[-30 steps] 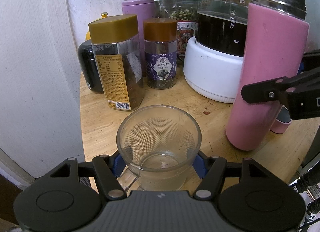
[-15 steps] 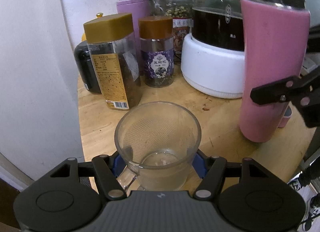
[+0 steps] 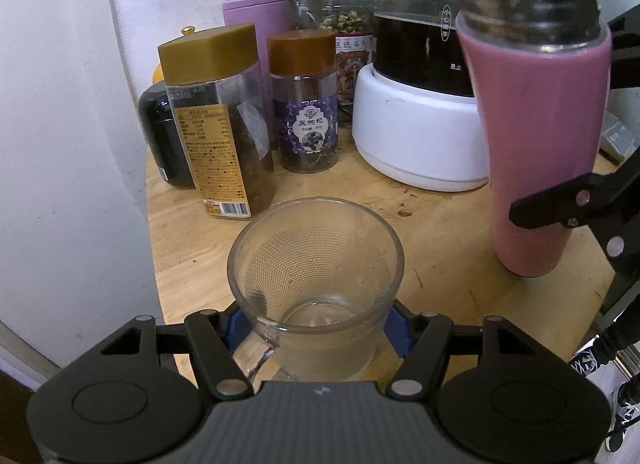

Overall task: Unscrew bottle cap and pour
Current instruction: 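Lift the pink bottle with the right gripper toward the glass mug, then tilt the pink bottle with the right gripper over the glass mug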

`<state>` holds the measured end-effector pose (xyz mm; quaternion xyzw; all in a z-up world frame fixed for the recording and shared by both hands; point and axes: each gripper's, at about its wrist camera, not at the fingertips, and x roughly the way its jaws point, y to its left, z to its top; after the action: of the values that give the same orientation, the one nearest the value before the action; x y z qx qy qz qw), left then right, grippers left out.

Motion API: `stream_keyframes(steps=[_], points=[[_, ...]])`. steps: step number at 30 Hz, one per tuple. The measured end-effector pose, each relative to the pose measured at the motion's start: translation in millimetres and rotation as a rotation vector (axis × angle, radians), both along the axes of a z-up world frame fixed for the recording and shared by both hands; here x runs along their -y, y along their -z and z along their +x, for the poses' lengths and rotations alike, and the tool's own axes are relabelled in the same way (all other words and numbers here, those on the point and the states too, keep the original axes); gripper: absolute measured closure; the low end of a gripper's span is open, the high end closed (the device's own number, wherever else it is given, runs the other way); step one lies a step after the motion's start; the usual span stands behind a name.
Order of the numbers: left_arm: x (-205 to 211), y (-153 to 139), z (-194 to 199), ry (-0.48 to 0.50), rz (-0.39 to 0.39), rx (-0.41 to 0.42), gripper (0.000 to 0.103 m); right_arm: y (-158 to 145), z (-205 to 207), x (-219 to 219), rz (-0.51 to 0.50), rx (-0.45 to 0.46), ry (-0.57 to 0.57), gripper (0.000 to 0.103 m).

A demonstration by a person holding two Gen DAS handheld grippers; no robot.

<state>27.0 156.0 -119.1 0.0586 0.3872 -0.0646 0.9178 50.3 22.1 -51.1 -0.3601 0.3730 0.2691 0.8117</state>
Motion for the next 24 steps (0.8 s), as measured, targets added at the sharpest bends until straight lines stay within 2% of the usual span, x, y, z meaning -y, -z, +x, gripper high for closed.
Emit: stream_keyframes(steps=[11,24], points=[[-1.1,-0.3,0.1,0.025,0.003,-0.005,0.035,7.0,0.2,-13.1,-0.156,-0.02,-0.038,0.039],[-2.4,0.2,-0.4,0.049,0.005,0.006,0.035,10.9,0.1,-35.0,-0.342,-0.053,-0.135,0.04]])
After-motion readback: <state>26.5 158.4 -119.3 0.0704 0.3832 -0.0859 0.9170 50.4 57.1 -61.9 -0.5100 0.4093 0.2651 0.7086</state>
